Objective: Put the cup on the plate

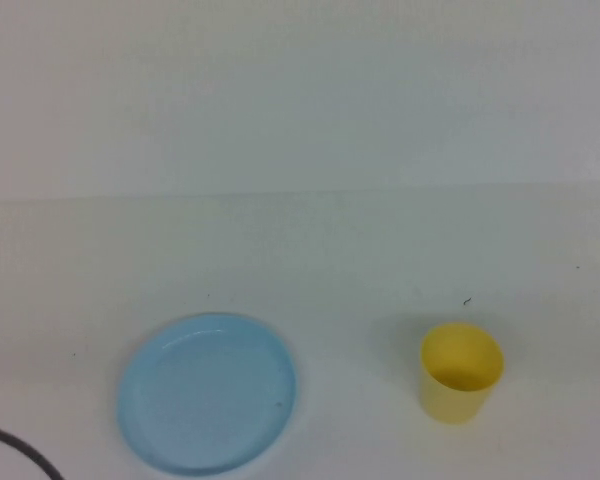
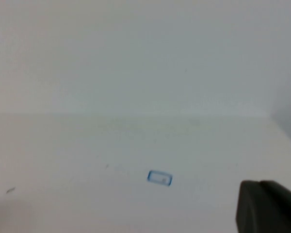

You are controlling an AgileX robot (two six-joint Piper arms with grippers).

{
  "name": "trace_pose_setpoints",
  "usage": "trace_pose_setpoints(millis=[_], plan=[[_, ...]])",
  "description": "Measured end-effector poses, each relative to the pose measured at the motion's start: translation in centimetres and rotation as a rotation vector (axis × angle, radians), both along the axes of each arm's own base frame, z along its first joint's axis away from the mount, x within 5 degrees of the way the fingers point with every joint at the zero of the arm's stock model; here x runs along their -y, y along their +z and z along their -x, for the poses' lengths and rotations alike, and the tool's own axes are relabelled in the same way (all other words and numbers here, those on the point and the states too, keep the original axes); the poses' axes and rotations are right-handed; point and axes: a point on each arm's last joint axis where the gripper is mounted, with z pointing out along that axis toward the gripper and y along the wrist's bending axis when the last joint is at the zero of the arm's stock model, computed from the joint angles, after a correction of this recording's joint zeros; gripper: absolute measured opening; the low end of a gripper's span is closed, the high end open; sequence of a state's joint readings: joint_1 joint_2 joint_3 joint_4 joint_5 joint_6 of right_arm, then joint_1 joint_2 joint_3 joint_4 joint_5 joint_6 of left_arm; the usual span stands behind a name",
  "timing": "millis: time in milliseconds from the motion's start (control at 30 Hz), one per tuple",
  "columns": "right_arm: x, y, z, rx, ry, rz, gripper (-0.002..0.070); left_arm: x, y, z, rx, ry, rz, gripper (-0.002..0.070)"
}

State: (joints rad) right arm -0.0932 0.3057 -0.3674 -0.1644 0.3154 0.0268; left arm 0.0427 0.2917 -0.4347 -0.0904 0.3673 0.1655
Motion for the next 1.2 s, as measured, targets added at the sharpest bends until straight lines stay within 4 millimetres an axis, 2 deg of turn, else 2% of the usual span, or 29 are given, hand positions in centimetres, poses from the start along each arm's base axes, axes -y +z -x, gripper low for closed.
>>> trace_pose_setpoints(millis=[133,300,367,533,600,733,867,1000,1200], plan=[[-0.2,-0.8,-1.8,-0.153,0.019,-0.095,0.0000,0.7,0.2,-1.9,-0.009,-0.077,0.034,0.0000],[-1.1,-2.4,-4.1,-0.364,0.134,-0.102,0.0000,2.2,-0.7,-5.2,-0.237,-0.197,0.019,0.0014],[-1.6,-3.1,-5.0,-0.420,0.183,-0.102,0.0000,3.0,-1.1,-6.9,-0.329,-0.235,0.002,0.0064],[-2.2,-3.9,-6.0,-0.475,0.255,-0.114,0.0000,4.7,-1.6,-11.6,-0.556,-0.272,0.039,0.0280],[-2.4,-4.0,-6.1,-0.479,0.274,-0.113,0.0000,5.3,-1.8,-13.7,-0.632,-0.275,0.050,0.0328],[-2.8,-3.8,-6.3,-0.477,0.321,-0.120,0.0000,6.2,-2.9,-17.5,-0.737,-0.274,0.073,0.0361],[-3.7,-2.5,-6.2,-0.476,0.429,-0.154,0.0013,6.8,-4.6,-19.9,-0.819,-0.271,0.068,0.0368],[-4.6,-0.9,-6.1,-0.470,0.520,-0.185,0.0082,6.9,-6.3,-21.0,-0.867,-0.262,0.058,0.0368],[-5.3,-0.1,-5.8,-0.470,0.590,-0.243,0.0311,6.9,-8.8,-22.1,-0.932,-0.254,0.017,0.0368]])
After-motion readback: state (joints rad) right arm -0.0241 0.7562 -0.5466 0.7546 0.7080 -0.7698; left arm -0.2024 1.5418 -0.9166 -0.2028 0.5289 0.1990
